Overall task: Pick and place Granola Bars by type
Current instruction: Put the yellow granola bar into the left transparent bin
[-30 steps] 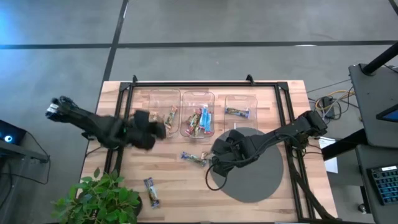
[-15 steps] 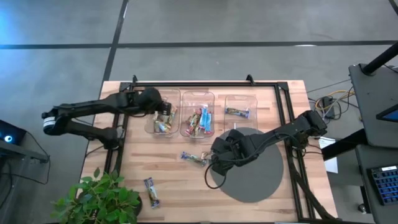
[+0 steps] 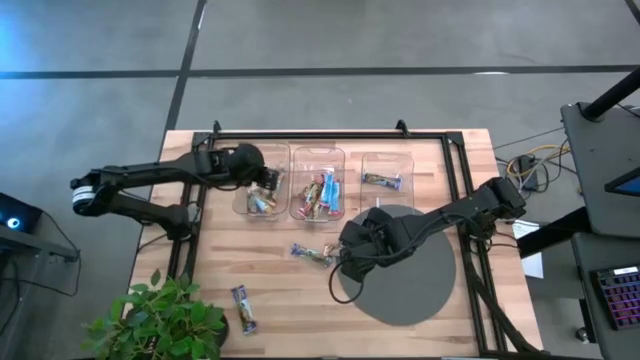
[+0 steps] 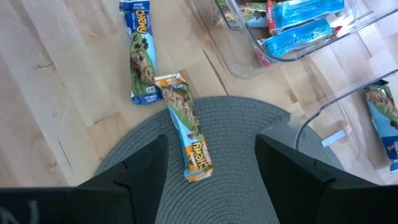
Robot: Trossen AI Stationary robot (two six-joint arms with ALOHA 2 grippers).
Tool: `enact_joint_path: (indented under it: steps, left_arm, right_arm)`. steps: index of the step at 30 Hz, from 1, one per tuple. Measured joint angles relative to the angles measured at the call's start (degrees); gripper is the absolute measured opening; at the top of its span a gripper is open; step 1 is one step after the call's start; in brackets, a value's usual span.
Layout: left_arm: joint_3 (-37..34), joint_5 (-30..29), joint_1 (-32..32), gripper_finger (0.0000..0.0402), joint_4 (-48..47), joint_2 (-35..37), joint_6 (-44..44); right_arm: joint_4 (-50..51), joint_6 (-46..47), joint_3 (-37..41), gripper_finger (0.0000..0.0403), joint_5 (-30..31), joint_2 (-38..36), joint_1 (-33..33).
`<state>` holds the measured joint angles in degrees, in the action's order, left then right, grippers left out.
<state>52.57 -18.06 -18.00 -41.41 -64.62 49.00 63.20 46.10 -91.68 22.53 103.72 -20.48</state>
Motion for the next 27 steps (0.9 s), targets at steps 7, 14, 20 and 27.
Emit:
enact_joint_path:
  steps: [7,14,20,27]
  left_arm:
    - [1.9,-2.8,0.0,0.0142,-0.1,0.3,-1.4]
    - [3.9,6.2,1.9,0.0142,-1.7,1.1,-2.2]
    - [2.3,14.6,15.0,0.0142,-1.7,1.2,-3.6]
    - [0.1,13.6,38.1,0.0142,-1.4,0.8,-3.4]
  right_arm:
    - [1.2,-0.2,0.0,0.0231,0.0,0.0,0.1]
    - [1.3,-1.3,0.0,0.0231,-0.1,0.0,0.2]
    - [1.3,-2.4,0.0,0.0231,-0.1,0.0,0.5]
    - [1.2,-2.8,0.0,0.0231,-0.2,0.0,0.7]
